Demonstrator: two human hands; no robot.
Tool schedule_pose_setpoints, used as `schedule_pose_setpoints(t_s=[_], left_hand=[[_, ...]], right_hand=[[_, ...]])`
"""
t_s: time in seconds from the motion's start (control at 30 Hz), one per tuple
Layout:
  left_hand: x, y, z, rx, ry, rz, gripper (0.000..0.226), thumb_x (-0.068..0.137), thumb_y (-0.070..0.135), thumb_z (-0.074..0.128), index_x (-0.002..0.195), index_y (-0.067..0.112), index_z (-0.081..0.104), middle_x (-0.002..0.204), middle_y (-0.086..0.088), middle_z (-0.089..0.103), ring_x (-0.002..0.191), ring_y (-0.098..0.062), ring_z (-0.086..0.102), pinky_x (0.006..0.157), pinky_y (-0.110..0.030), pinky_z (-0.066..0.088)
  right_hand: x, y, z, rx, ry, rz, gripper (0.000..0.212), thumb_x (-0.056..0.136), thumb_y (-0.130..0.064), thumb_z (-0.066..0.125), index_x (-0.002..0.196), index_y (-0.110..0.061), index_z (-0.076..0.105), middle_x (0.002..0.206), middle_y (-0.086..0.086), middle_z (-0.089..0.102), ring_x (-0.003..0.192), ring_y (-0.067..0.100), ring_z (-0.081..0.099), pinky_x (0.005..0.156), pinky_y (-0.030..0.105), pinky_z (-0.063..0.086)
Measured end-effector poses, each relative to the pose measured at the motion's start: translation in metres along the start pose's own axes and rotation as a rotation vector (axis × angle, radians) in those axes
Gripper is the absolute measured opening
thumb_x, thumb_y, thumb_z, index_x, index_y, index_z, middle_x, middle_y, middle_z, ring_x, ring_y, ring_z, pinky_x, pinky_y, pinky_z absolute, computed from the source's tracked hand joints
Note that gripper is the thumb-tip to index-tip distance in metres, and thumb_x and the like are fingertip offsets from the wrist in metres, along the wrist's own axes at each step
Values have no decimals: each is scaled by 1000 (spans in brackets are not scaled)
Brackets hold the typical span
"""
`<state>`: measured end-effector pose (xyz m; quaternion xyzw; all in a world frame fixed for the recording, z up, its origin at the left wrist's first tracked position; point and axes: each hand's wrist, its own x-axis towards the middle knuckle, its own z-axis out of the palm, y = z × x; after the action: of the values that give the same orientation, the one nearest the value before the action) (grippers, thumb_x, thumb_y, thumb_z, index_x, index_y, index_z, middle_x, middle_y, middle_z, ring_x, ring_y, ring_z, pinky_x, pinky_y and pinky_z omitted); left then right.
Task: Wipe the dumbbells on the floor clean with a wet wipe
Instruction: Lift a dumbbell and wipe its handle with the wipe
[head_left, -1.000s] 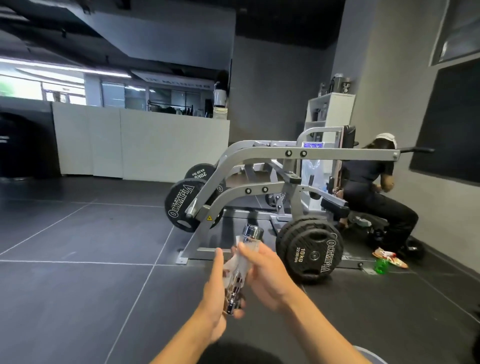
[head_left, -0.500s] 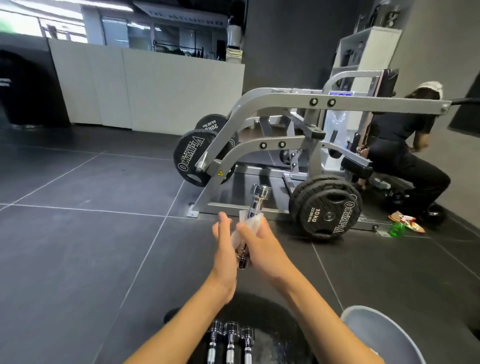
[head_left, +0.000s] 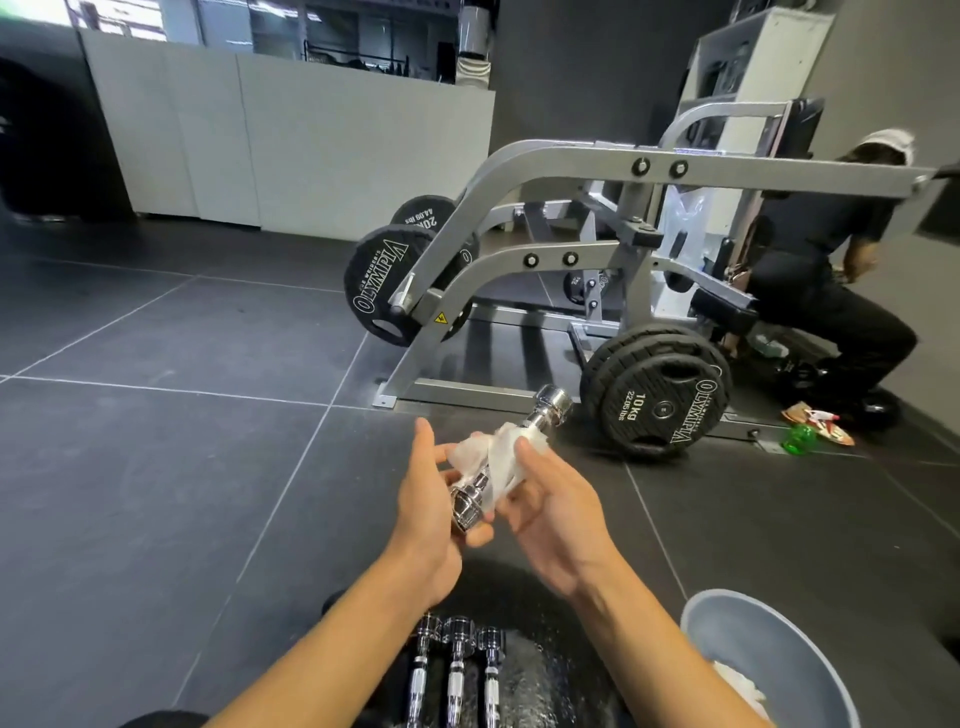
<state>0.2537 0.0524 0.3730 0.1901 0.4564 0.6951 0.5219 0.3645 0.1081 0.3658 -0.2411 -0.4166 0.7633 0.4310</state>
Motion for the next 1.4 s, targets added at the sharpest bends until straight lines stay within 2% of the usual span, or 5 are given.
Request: schedule_pose_setpoints(t_s=[0.33,0.67,0.97,1.13,1.4], left_hand=[[-13,-25,4,465,137,469,33,98,59,34,101,29,48,89,4,60,73,-9,59,62,-19,47],[-8,-6,-2,-123,-162,-425,58,103,61,36,98,8,57,64,-12,53,43,-18,46,27,-16,22],[25,-45,-10,911,16,1093,39,107,47,30,136,21,32,120,7,30,96,7,40,85,-14,41],[28,-28,5,620,42,466,33,104,56,31,108,26,46,80,1,58,64,-10,56,57,-43,48],[12,-7,-25,-89,68,-147,37,106,34,50,109,0,65,66,-16,60,42,-20,43,35,-15,25]], right_hand=[[11,0,17,252,80,-32,23,95,-26,69,86,-15,50,75,4,50,66,18,48,65,34,46],[13,-21,6,374,-352,-19,47,101,-27,51,56,-19,44,42,-9,31,41,8,25,49,24,28],[28,1,3,381,206,11,33,81,-31,84,80,-17,54,77,2,47,75,19,54,92,33,47],[18,-15,-6,485,-61,55,16,80,-6,47,94,-12,52,90,7,55,87,24,58,99,38,40],[-2,5,0,160,-74,114,38,101,-9,51,136,6,54,132,24,65,124,39,63,105,48,49]])
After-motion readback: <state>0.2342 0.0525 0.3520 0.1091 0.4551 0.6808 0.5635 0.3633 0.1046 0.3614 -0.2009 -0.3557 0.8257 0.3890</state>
